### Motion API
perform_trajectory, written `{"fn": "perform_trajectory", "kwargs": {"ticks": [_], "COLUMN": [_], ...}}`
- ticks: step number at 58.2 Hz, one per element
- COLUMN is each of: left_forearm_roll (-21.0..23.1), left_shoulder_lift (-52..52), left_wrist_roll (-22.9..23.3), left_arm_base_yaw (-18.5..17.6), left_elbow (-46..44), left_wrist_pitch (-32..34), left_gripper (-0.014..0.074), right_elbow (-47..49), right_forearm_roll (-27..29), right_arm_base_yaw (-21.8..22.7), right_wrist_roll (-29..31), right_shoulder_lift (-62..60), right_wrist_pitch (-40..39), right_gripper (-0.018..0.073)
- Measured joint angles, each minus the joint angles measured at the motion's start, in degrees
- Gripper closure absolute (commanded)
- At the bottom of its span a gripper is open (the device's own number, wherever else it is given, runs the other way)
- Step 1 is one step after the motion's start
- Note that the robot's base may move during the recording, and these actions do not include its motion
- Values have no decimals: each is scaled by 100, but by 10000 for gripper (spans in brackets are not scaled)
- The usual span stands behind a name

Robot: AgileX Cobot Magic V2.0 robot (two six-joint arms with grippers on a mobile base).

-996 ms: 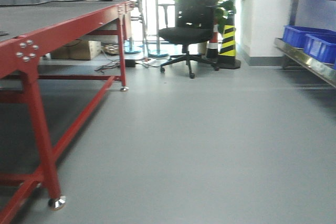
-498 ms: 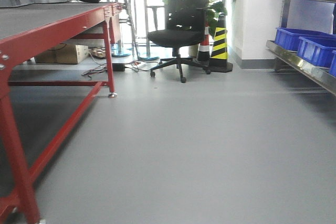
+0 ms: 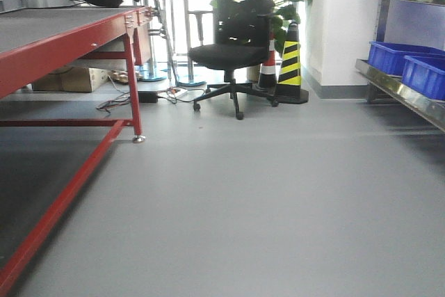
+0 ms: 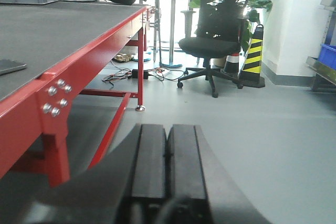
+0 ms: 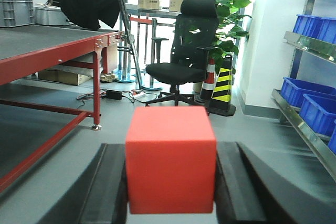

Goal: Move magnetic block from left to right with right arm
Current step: 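Turn the base away from the table while holding the cube, then drive the base toward the black office chair holding the cube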

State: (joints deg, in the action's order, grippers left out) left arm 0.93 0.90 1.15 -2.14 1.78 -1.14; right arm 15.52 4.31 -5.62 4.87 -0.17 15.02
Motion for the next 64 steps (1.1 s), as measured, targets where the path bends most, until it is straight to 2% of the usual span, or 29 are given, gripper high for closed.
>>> {"fn": "perform_trajectory", "kwargs": {"ticks": [64], "left_forearm_roll": [0], "left_shoulder_lift": [0], "left_wrist_roll": [0], "left_arm_base_yaw": [0], "left_elbow": [0], "left_wrist_pitch": [0], "left_gripper": [713], "right_elbow": [0], "right_forearm_roll": [0], "right_arm_base_yaw": [0], "right_wrist_roll": [0], "right_shoulder_lift": [0], "right_wrist_pitch": [0], "right_gripper": [274]}}
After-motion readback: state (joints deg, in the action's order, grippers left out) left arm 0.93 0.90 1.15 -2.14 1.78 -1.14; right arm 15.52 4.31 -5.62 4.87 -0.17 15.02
